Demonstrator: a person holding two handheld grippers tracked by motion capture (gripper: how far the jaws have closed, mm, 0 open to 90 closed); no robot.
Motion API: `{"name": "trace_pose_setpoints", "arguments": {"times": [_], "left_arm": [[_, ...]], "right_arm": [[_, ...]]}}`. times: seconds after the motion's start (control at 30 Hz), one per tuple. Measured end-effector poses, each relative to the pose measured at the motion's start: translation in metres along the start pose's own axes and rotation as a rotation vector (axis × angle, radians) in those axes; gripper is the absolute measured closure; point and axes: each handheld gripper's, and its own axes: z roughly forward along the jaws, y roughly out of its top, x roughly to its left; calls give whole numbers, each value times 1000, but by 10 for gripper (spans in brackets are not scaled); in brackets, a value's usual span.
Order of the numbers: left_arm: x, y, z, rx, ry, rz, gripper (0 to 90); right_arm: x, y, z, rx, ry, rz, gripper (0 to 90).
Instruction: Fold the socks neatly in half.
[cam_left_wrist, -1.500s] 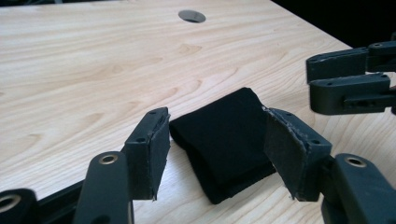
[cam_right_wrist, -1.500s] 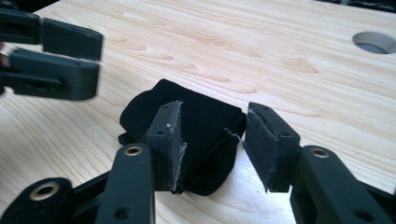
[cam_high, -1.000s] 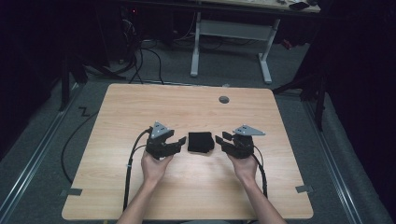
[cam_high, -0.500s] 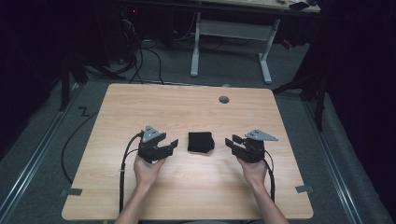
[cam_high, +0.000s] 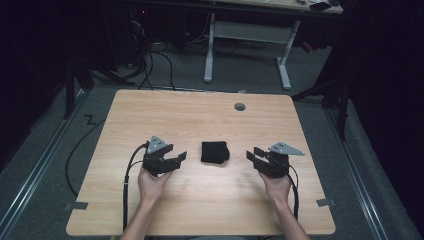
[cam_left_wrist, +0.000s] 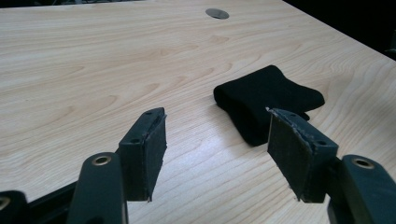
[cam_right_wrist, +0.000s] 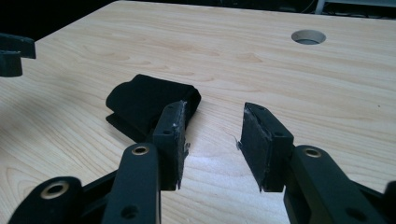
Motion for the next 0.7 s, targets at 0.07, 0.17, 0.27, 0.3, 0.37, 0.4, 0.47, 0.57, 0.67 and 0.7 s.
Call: {"name": "trace_pose_setpoints", "arguments": {"times": [0.07, 0.17, 0.27, 0.3, 0.37, 0.4, 0.47, 0.57, 0.67, 0.7], "left_arm": [[2, -3, -2, 0, 4, -7, 372], [6, -8, -3, 3, 12, -17, 370], [9, -12, -4, 25, 24, -18, 370], [10, -12, -4, 27, 32, -17, 370], [12, -14, -5, 28, 36, -25, 372], [13, -15, -6, 29, 39, -26, 372], [15, -18, -7, 30, 44, -31, 373], [19, -22, -8, 37, 45, -43, 373], [25, -26, -9, 33, 43, -76, 375], [27, -27, -10, 32, 46, -85, 376]], "right_arm": [[-1, -3, -1, 7, -3, 2, 598], [-2, -6, -3, 15, -18, -11, 598], [-2, -9, -4, 29, -23, -24, 598], [-2, -10, -4, 32, -25, -25, 598], [-4, -12, -4, 36, -28, -20, 598], [-5, -13, -4, 38, -31, -18, 598], [-7, -15, -5, 43, -34, -12, 597], [-11, -16, -7, 45, -41, -6, 597], [-15, -17, -9, 45, -47, 0, 597], [-16, -17, -9, 47, -50, 2, 597]]}}
